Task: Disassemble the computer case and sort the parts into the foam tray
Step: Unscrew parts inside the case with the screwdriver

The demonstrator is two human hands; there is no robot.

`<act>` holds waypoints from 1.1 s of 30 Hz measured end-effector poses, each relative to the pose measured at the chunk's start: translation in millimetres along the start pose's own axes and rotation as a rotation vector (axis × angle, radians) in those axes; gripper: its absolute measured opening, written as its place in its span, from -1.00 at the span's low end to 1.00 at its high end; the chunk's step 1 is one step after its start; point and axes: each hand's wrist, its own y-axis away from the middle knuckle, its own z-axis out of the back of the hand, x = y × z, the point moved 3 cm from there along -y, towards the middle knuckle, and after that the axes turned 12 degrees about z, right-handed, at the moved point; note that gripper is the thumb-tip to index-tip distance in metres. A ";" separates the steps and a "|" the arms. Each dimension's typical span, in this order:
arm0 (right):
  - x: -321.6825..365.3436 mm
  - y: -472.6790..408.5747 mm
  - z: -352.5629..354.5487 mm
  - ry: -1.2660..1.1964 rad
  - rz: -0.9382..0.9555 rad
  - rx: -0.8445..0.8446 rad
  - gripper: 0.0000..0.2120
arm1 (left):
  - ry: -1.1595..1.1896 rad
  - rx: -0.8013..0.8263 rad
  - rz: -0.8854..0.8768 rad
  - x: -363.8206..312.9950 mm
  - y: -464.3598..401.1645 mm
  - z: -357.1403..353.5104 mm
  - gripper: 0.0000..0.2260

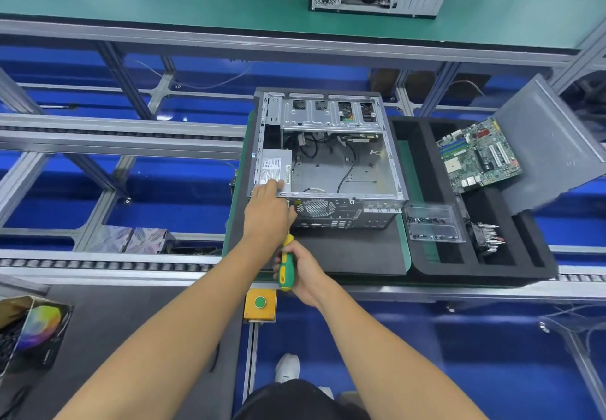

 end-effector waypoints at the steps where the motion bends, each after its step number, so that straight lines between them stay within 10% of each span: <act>1: 0.9 0.5 -2.9 -0.030 -0.014 0.039 -0.85 | 0.013 0.002 0.003 0.3 0.4 -0.5 -0.65; 33: 11.8 9.8 6.9 -0.027 -0.054 0.204 -0.61 | -0.036 -0.061 -0.049 -2.0 -0.7 3.4 -0.64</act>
